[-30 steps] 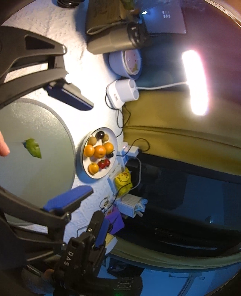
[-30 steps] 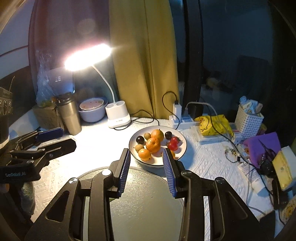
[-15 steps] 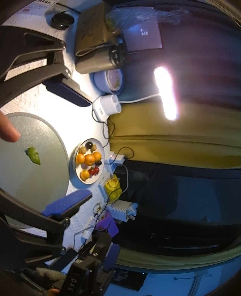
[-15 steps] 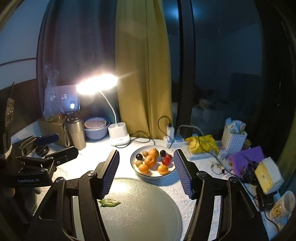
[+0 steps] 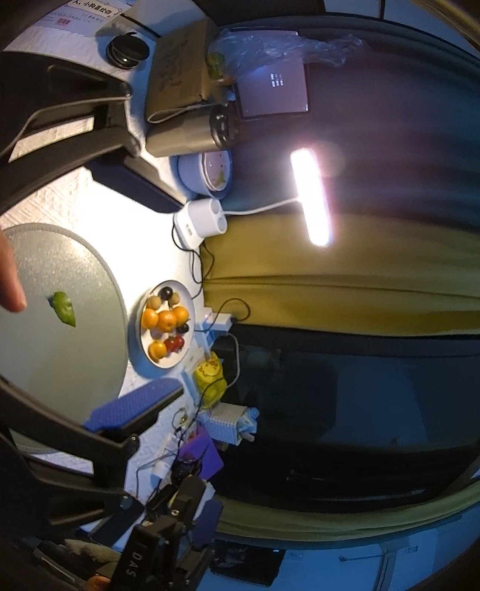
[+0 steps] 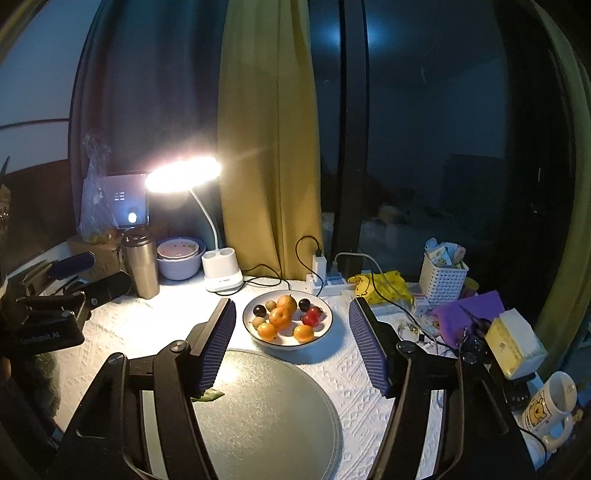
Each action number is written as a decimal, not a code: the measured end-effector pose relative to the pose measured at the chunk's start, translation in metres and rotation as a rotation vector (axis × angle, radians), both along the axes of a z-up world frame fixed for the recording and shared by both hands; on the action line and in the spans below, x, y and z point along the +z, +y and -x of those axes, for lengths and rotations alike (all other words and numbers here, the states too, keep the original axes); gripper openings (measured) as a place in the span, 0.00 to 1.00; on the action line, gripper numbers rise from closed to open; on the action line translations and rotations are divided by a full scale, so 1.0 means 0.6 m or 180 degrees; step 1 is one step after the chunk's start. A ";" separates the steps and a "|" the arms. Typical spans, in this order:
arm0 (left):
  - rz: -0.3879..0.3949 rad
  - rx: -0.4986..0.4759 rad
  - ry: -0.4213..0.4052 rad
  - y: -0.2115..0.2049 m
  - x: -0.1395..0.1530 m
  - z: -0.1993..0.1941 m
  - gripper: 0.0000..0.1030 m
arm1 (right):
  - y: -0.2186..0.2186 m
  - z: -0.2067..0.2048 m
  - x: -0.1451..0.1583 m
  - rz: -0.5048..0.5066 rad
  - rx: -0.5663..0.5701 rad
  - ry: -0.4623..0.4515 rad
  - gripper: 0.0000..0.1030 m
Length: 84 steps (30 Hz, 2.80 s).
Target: Organize fruits
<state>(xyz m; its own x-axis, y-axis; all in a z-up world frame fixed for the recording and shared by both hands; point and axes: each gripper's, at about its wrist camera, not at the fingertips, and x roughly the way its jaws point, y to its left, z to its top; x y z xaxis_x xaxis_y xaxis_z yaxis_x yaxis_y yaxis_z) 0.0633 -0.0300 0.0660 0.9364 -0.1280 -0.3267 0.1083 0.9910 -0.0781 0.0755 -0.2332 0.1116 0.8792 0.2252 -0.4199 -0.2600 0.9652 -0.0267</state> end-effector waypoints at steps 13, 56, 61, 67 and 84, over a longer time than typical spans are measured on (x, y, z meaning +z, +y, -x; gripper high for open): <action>0.0027 -0.0041 -0.0013 -0.004 -0.002 -0.004 0.89 | -0.011 -0.011 -0.009 -0.0027 -0.0048 0.0044 0.65; 0.0056 -0.0101 -0.0020 -0.004 0.000 -0.021 0.89 | -0.010 -0.028 -0.016 -0.0011 -0.0031 0.0085 0.65; 0.0055 -0.0103 -0.0015 -0.004 0.000 -0.024 0.89 | -0.009 -0.029 -0.016 -0.0012 -0.0029 0.0085 0.65; 0.0055 -0.0103 -0.0015 -0.004 0.000 -0.025 0.89 | -0.008 -0.030 -0.016 -0.0010 -0.0032 0.0087 0.65; 0.0049 -0.0120 -0.0030 -0.002 0.000 -0.038 0.89 | -0.010 -0.041 -0.013 -0.0014 -0.0039 0.0083 0.65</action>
<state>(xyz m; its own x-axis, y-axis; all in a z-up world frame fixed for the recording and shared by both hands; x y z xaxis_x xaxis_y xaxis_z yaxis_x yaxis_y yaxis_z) 0.0858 -0.0309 0.0659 0.9338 -0.1682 -0.3157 0.1463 0.9849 -0.0922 0.1000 -0.2394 0.1038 0.8707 0.2166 -0.4416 -0.2488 0.9684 -0.0157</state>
